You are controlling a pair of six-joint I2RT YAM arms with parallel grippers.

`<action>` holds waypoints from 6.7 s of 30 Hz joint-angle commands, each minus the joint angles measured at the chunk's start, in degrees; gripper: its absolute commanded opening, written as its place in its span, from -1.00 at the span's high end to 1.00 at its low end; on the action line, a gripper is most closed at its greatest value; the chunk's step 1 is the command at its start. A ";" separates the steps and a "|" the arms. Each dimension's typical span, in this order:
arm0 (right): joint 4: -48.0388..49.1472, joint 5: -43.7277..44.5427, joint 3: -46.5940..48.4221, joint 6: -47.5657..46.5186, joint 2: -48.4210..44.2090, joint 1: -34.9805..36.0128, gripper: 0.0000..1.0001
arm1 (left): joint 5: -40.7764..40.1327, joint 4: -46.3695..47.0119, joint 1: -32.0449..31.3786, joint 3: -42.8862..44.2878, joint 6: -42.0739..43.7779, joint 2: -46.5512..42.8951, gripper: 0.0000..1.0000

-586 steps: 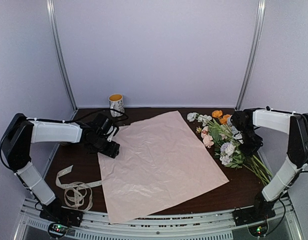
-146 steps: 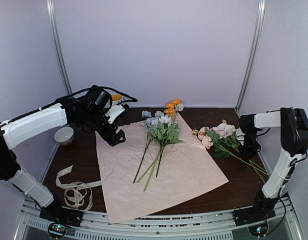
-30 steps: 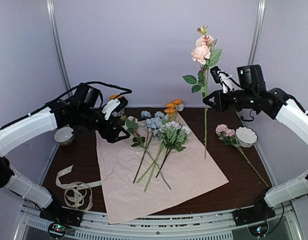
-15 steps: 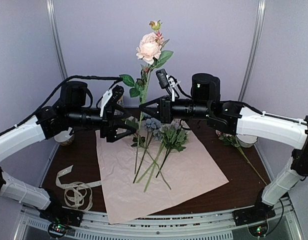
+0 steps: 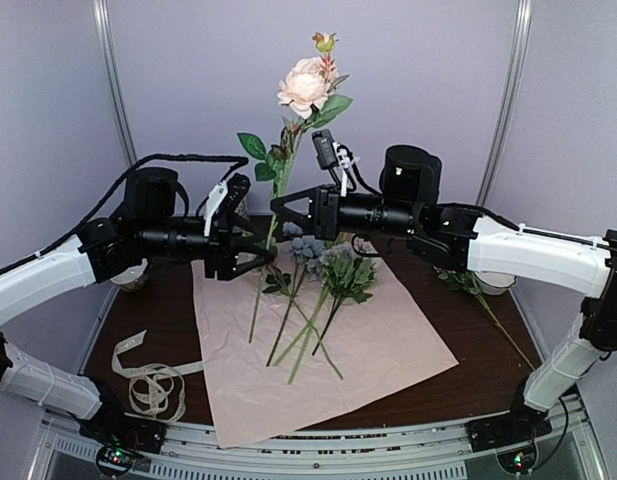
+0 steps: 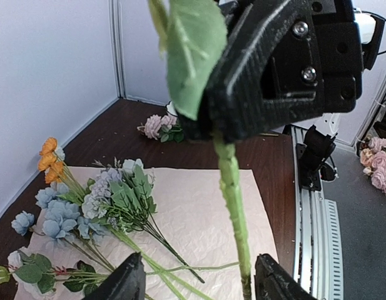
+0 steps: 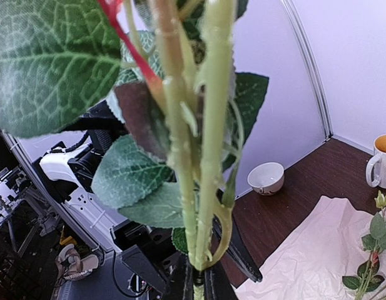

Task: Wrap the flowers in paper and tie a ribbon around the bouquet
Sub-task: Pass from the right arm to the left, then place the fake flower on the flattened wrapping paper, then pick up the fake flower from the corner of the board, then place the fake flower on the flattened wrapping paper, then adjust the fake flower with the flattened wrapping paper, then adjust the flattened wrapping paper at the center of the board.

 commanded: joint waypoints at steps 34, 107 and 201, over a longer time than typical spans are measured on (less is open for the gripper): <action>-65.93 47.50 -10.94 -15.82 -3.63 -36.28 -0.08 | -0.07 6.08 5.13 12.81 -37.69 41.16 0.29; -32.61 22.65 3.56 8.88 9.18 -12.69 0.19 | -22.18 -6.32 16.72 26.26 -16.01 52.14 -0.18; -54.95 40.31 -13.94 -1.68 6.60 -9.91 0.42 | -25.11 -11.83 21.33 -0.96 -17.12 35.25 1.00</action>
